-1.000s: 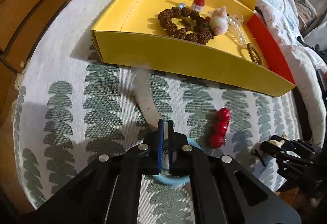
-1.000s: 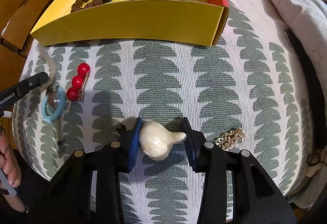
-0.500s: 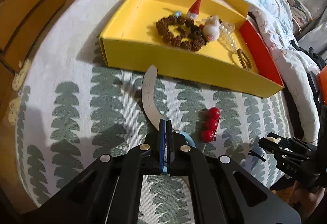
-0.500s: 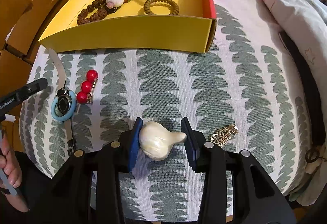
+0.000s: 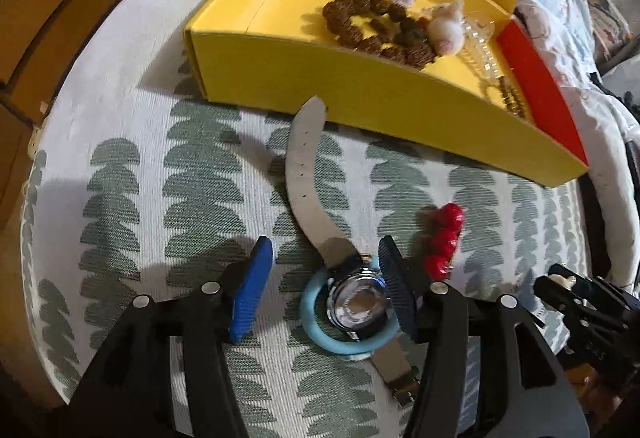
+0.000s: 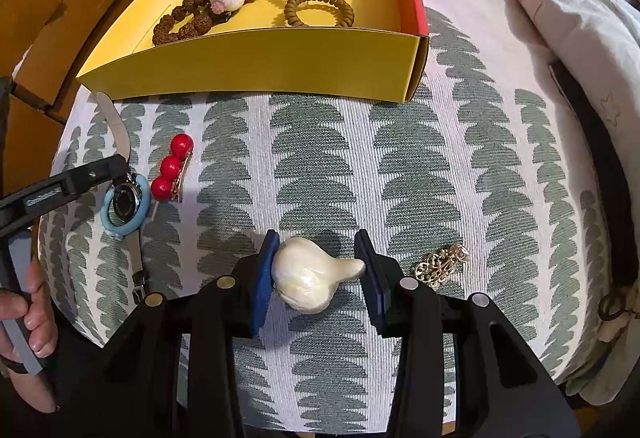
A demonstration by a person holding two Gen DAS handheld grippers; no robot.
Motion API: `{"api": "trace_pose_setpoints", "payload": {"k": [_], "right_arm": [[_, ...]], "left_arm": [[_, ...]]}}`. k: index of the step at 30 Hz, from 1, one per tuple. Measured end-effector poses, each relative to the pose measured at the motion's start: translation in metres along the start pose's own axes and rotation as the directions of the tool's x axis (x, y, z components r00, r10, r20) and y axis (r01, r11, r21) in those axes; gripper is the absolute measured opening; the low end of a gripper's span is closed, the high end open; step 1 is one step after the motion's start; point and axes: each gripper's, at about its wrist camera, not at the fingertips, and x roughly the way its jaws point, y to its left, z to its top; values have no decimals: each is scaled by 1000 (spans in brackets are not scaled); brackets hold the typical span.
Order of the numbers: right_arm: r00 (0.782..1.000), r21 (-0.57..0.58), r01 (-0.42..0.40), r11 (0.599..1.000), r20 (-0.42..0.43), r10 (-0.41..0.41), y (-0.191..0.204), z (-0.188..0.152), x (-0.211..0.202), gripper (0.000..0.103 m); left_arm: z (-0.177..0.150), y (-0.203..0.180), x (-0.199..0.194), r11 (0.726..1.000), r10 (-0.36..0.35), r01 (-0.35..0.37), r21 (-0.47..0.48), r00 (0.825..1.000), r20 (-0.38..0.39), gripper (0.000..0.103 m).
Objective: Organize jewelry
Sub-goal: 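Lift the watch by its strap with the left gripper while the right lifts the garlic ornament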
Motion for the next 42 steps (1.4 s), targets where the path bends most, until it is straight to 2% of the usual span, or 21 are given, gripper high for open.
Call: {"api": "trace_pose_setpoints", "payload": {"k": [8, 9, 10, 15, 20, 31, 36, 42], "right_arm": [[1000, -3, 3, 1000, -3, -3, 2, 0, 1, 40], [1000, -4, 6, 1000, -4, -6, 2, 0, 1, 40], [1000, -5, 9, 1000, -6, -9, 2, -1, 1, 40], [1000, -7, 11, 1000, -4, -11, 2, -1, 1, 40], [1000, -2, 10, 1000, 4, -10, -1, -1, -4, 40], [1000, 7, 11, 1000, 24, -11, -3, -1, -11, 40], [1000, 6, 14, 1000, 27, -14, -1, -1, -12, 40], [997, 28, 3, 1000, 72, -5, -3, 1, -25, 40]], "left_arm": [[4, -11, 12, 998, 67, -67, 17, 998, 15, 56], [4, -13, 13, 997, 76, -76, 19, 997, 21, 54], [3, -15, 15, 995, 91, -92, 28, 995, 30, 32], [6, -19, 18, 992, 119, -120, 29, 992, 35, 31], [1, -25, 15, 989, 141, -143, 42, 989, 47, 25], [-10, -19, -20, 997, 58, -61, 38, 996, 73, 20], [-7, -13, -33, 999, 40, -43, 25, 994, 103, 20], [-8, -17, -62, 999, 23, -31, 44, 985, 168, 20]]}}
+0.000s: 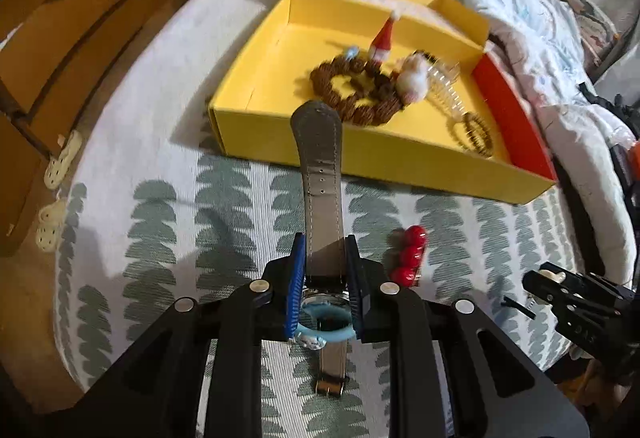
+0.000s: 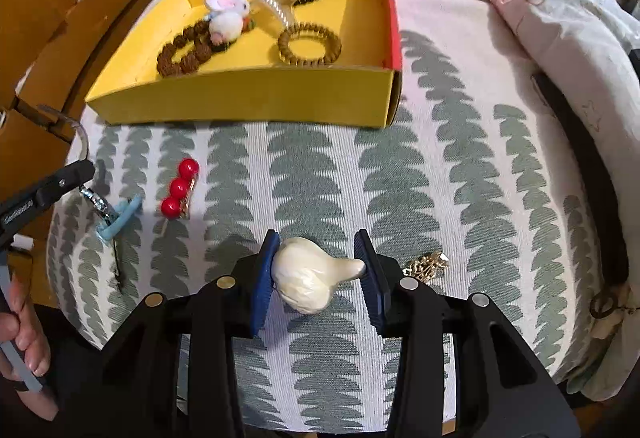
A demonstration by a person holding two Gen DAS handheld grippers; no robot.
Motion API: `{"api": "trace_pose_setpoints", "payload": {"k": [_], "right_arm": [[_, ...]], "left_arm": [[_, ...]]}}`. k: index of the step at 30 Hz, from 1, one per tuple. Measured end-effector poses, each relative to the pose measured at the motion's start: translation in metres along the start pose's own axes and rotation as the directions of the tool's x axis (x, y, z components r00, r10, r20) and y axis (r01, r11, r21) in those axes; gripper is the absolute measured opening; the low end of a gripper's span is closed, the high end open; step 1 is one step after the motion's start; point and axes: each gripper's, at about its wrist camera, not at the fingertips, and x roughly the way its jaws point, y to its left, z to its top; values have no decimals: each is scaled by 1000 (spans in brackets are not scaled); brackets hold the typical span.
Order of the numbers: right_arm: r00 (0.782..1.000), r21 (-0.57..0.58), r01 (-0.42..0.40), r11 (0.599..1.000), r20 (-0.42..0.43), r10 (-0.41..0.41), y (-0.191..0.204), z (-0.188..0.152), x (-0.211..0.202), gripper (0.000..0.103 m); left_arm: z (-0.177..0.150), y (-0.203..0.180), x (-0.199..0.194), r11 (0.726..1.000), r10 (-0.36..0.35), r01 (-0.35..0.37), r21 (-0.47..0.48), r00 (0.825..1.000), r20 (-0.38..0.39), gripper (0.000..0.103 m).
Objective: Organize jewelry
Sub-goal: 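Lift the watch by its strap with the left gripper while the right lifts the garlic ornament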
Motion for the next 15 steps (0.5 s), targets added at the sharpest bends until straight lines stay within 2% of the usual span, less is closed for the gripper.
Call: {"api": "trace_pose_setpoints", "payload": {"k": [15], "right_arm": [[996, -15, -24, 1000, 87, 26, 15, 4, -32, 40]], "left_arm": [[10, -2, -48, 999, -48, 49, -8, 993, 108, 20]]}}
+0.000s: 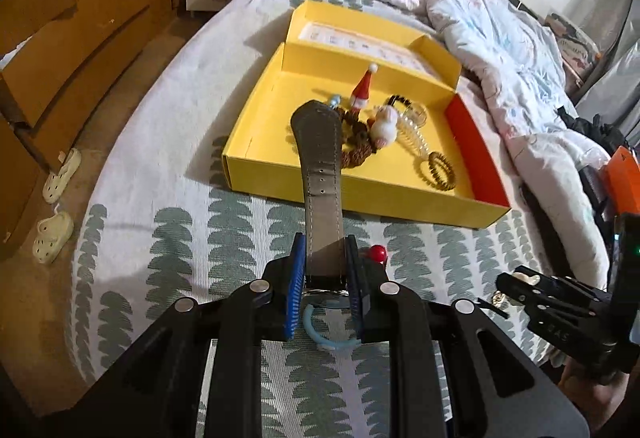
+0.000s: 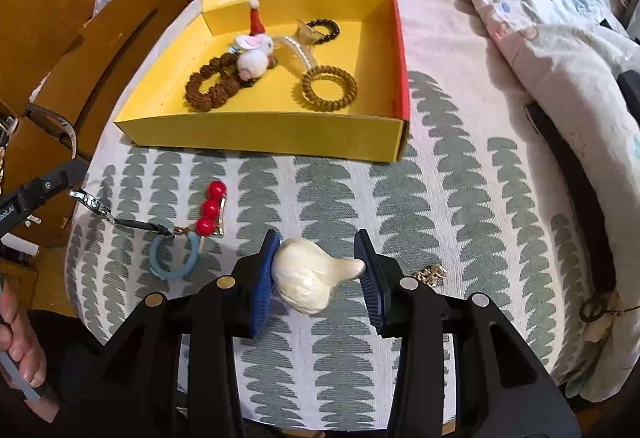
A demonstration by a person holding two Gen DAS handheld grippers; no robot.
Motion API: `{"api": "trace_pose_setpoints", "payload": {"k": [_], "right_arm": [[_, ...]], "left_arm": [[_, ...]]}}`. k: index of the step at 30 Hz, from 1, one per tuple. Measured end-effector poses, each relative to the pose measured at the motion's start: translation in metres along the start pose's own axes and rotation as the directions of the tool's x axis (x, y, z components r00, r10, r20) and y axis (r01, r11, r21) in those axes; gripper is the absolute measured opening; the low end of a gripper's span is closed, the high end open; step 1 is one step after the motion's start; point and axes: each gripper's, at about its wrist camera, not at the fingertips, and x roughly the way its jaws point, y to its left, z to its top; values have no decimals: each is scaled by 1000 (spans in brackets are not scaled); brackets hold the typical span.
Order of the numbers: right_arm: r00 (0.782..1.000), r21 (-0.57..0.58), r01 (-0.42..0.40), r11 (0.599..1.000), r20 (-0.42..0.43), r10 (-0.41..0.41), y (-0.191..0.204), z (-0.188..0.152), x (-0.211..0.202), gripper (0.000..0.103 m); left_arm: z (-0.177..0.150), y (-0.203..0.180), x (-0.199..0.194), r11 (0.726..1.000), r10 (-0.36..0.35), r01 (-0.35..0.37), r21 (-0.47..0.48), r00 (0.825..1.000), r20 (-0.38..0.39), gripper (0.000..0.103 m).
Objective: Organize jewelry
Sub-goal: 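Lift the watch by its strap with the left gripper while the right lifts the garlic ornament, then carry the watch and garlic ornament with both grippers over the yellow box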
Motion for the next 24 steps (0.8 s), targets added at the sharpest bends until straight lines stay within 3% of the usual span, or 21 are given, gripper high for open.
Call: {"api": "trace_pose_setpoints", "payload": {"k": [9, 24], "right_arm": [[998, -12, -37, 999, 48, 38, 20, 15, -15, 40], [994, 57, -61, 997, 99, 55, 21, 88, -10, 40]], "left_arm": [[18, 1, -16, 1000, -9, 9, -13, 999, 52, 20], [90, -21, 0, 999, 40, -40, -3, 993, 107, 20]]}}
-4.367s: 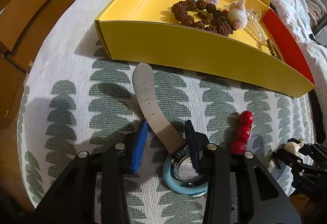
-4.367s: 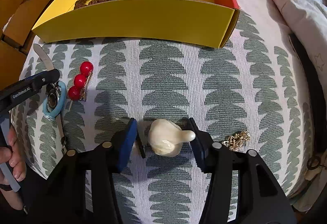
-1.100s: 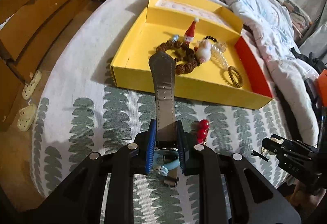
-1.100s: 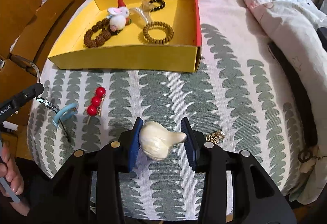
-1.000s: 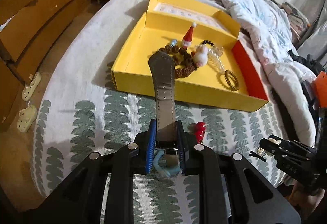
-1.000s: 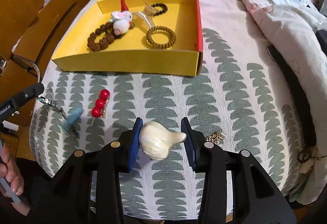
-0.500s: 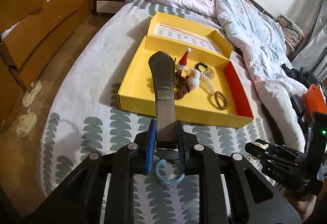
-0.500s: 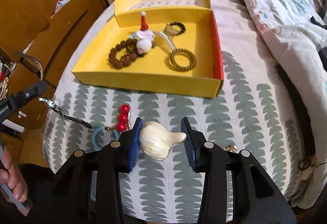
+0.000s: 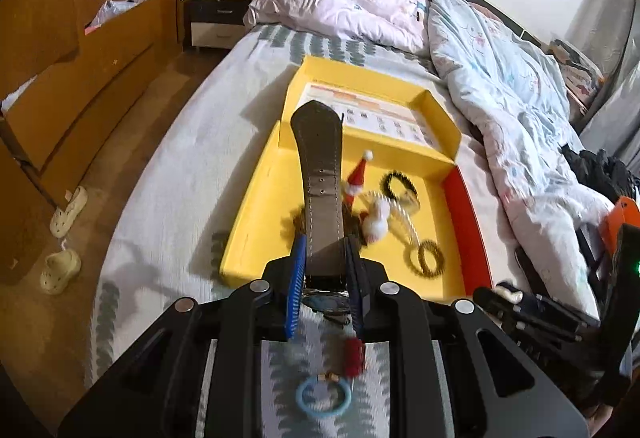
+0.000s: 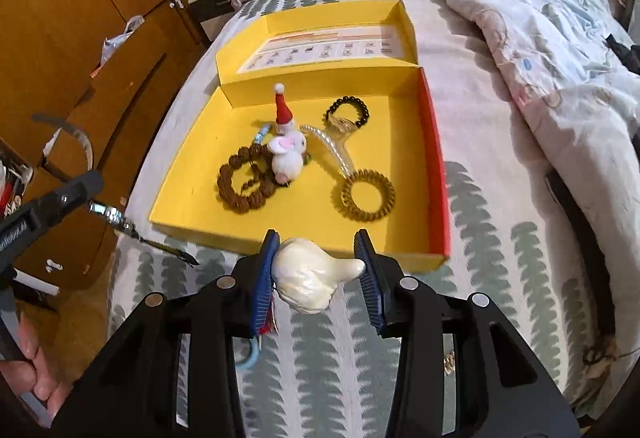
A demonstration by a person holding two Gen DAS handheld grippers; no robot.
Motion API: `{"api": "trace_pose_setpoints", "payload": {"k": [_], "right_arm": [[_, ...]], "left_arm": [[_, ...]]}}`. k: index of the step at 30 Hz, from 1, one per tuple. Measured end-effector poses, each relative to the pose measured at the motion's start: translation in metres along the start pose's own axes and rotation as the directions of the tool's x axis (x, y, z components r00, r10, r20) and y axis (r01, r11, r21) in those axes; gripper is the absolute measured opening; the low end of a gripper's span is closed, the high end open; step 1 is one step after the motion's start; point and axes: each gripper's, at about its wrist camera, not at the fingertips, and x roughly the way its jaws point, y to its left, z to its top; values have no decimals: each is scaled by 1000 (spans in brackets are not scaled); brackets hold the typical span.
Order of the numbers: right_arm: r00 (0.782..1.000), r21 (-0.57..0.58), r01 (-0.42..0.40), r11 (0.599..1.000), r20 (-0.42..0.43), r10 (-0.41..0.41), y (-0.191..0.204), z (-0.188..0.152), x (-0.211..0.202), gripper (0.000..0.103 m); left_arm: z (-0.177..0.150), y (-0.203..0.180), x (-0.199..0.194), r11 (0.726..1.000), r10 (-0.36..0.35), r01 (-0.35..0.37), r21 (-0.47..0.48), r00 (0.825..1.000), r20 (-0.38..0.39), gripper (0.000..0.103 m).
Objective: Organize jewelry
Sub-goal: 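Carry the watch and garlic ornament with both grippers over the yellow box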
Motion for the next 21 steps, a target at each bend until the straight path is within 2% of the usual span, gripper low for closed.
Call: {"api": "trace_pose_setpoints", "payload": {"k": [10, 15, 19, 21], "right_arm": [[999, 14, 27, 1000, -35, -26, -3, 32, 39, 40], [998, 27, 30, 999, -57, -28, -13, 53, 63, 40], [995, 45, 26, 999, -95, -22, -24, 58, 89, 40], [993, 51, 30, 998, -115, -24, -26, 59, 100, 40]], "left_arm": [[36, -20, 39, 999, -12, 12, 42, 1000, 4, 20], [43, -23, 67, 997, -46, 49, 53, 998, -45, 20], [45, -25, 94, 996, -60, 68, 65, 992, -110, 20], [46, -25, 102, 995, -59, 68, 76, 992, -116, 20]]}}
